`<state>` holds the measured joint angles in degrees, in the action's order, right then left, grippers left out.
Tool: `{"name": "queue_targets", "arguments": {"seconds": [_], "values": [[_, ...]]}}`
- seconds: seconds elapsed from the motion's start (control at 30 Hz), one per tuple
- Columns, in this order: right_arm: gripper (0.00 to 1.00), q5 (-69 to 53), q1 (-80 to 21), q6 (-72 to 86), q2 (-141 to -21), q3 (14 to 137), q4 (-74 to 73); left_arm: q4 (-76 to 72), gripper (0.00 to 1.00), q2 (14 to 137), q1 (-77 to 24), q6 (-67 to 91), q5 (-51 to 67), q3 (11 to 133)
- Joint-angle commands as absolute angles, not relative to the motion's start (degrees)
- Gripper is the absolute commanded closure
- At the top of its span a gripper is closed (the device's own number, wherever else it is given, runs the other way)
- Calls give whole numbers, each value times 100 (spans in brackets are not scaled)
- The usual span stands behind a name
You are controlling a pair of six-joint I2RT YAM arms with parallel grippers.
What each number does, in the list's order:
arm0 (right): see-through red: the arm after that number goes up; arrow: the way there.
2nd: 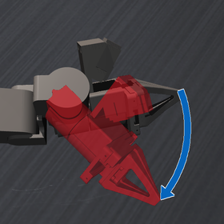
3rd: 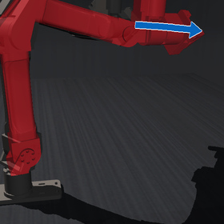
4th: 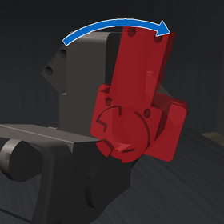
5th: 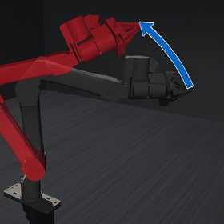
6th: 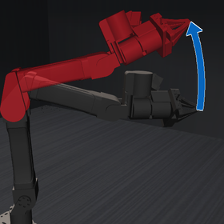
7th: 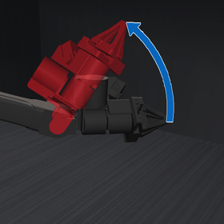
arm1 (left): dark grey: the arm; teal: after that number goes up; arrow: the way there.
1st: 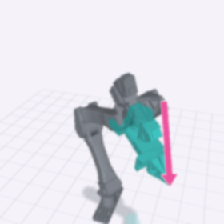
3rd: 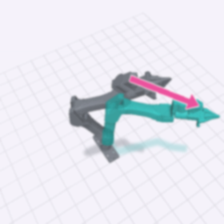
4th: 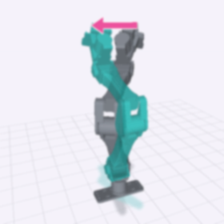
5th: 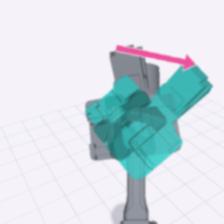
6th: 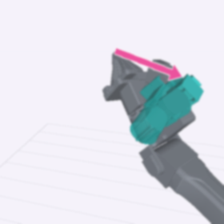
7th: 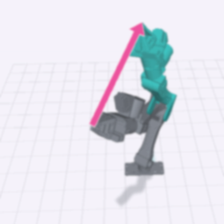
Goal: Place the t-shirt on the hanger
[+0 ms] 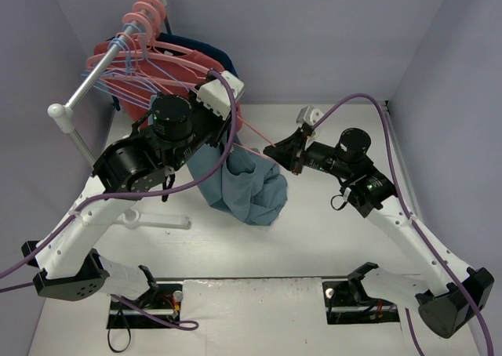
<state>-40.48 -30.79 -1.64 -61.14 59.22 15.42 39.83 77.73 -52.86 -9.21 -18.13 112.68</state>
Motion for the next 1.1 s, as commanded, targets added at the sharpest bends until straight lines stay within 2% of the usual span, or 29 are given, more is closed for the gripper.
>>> {"name": "queue_targets", "arguments": {"seconds": [0.0,0.1,0.2,0.3,0.47,0.73,1.07], "values": [[100,-4183,-3024,-88,-6064,5977,2707,3542,62,7586,-5204,-1316,-1681,11382],[100,-4240,-2997,-70,-6094,5959,2716,3571,55,7444,-4961,-1575,-1403,11267],[100,-4277,-2987,-51,-6120,5951,2707,3658,55,7195,-4518,-1590,-857,11116],[100,-4358,-2979,-19,-6152,5967,2707,3769,55,6862,-3595,-1684,208,10706],[100,-4451,-2971,0,-6181,5959,2707,3921,55,6543,-2868,-2439,1772,10272],[100,-4665,-2971,0,-6266,5994,2698,4540,55,6851,-2525,-3576,2810,10522],[100,-4917,-2975,0,-6314,6037,2689,5057,55,7605,-2168,-4051,3812,11208]]}}
